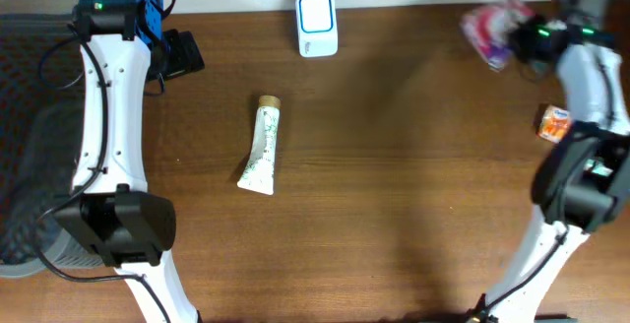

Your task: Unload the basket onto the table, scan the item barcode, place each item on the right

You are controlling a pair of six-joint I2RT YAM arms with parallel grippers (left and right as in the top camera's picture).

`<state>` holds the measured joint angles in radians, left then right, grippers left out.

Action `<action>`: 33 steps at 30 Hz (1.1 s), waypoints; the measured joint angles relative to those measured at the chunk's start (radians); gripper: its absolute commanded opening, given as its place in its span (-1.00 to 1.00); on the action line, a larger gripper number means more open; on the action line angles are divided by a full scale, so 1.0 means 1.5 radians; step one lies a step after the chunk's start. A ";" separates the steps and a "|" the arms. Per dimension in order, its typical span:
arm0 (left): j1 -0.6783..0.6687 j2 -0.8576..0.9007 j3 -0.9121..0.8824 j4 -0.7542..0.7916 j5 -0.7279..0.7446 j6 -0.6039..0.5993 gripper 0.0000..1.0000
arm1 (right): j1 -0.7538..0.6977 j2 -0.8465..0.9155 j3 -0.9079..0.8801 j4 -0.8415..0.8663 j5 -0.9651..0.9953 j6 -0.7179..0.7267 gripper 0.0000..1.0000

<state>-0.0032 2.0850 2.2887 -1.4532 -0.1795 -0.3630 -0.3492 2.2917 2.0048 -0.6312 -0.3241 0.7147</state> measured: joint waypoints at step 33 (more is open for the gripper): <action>-0.098 0.000 0.000 -0.019 0.355 0.082 0.99 | 0.059 -0.354 -0.003 -0.537 0.111 -0.310 0.97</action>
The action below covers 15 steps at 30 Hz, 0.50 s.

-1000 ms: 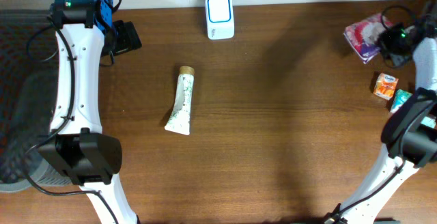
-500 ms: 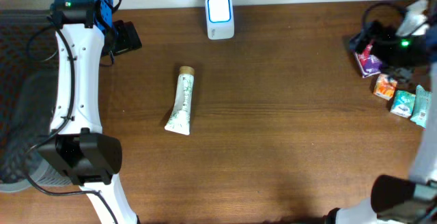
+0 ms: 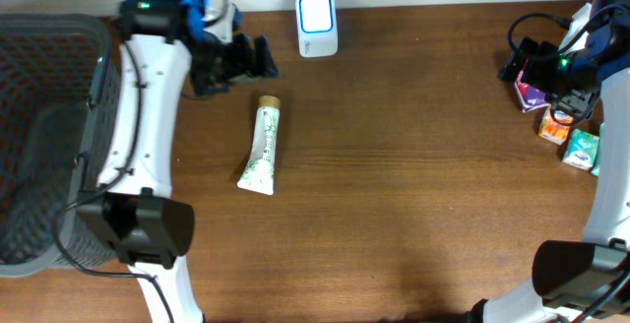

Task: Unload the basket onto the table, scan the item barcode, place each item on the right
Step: 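Reach the left gripper to the white tube and grasp it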

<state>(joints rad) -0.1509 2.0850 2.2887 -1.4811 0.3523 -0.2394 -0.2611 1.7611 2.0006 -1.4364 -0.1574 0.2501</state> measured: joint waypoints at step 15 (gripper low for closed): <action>-0.141 -0.008 -0.478 0.377 -0.285 -0.098 0.31 | 0.000 0.001 -0.001 -0.001 0.002 0.000 0.97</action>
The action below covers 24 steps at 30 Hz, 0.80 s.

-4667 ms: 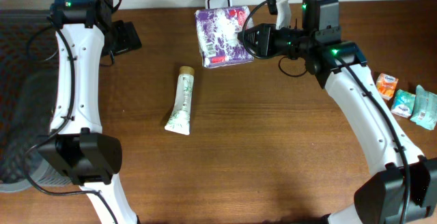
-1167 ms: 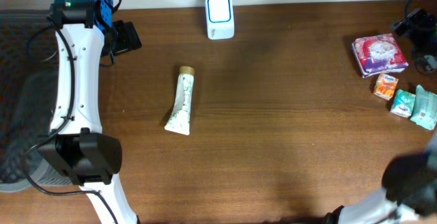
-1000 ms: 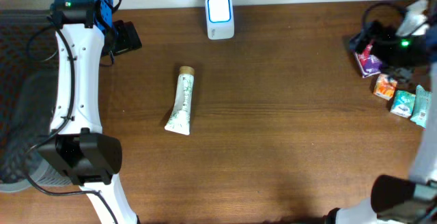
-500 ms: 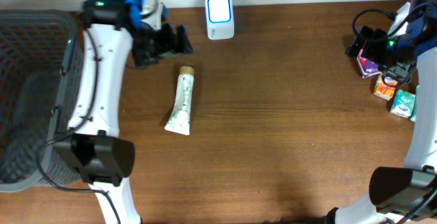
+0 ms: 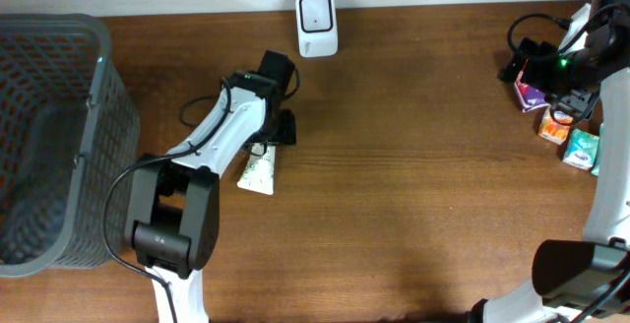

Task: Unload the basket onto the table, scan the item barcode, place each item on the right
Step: 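Reach the left gripper to the white tube and grasp it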

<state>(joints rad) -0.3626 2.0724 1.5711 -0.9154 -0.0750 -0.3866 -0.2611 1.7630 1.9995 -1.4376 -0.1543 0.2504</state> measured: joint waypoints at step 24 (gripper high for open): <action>-0.233 -0.010 0.109 0.026 0.116 0.025 0.51 | 0.000 0.000 0.000 0.000 0.000 0.000 0.97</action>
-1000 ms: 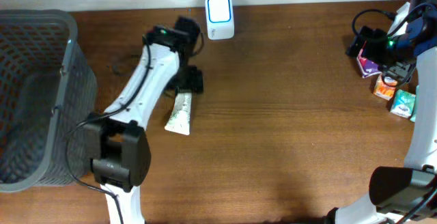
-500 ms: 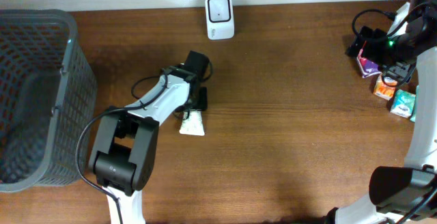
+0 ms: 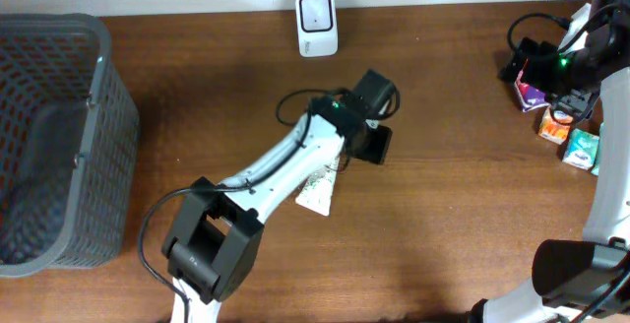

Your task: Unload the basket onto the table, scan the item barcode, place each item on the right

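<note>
A white tube with green print (image 3: 318, 193) shows only its wide flat end, sticking out from under my left arm in the middle of the table. My left gripper (image 3: 366, 144) sits over the tube's hidden upper part and appears shut on it. The white barcode scanner (image 3: 317, 23) stands at the table's back edge, above and to the left of that gripper. At the far right edge my right gripper (image 3: 526, 64) hangs beside a group of small packs; its jaws are too dark to read.
A large grey mesh basket (image 3: 98, 87) fills the left side. A purple pack (image 3: 533, 95), an orange pack (image 3: 555, 126) and a teal pack (image 3: 583, 148) lie at the right edge under the right arm.
My left gripper has moved from the tube's old spot left of centre to the right, and the tube has gone with it. The right arm has not moved.
First the tube lay alone left of centre, the left gripper was at the back left and the right held a pink packet at the back right. Then the right gripper was by the packs and the basket had appeared. The left reached the tube, then shifted it right.
</note>
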You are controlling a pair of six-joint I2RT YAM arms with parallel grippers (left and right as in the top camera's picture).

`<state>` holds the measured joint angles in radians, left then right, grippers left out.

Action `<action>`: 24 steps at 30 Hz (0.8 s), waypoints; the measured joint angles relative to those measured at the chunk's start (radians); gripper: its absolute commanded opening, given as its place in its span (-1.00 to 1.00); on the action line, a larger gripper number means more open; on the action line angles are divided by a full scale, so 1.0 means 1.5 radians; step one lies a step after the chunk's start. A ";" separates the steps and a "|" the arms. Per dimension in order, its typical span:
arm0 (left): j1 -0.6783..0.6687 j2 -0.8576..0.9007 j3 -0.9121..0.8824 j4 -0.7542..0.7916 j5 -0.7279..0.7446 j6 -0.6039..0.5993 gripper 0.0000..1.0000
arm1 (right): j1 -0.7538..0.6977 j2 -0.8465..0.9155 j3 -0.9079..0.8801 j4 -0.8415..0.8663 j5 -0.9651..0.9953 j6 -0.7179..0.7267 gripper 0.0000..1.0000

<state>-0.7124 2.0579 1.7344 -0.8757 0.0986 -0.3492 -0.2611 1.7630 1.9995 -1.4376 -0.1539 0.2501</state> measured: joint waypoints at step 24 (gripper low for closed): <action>0.269 0.241 0.038 -0.154 0.615 0.311 0.35 | 0.000 0.001 0.000 0.001 0.000 0.000 0.97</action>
<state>-0.3088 2.4195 1.7916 -1.1061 1.0210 0.1165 -0.2611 1.7645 1.9995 -1.4364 -0.1539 0.2497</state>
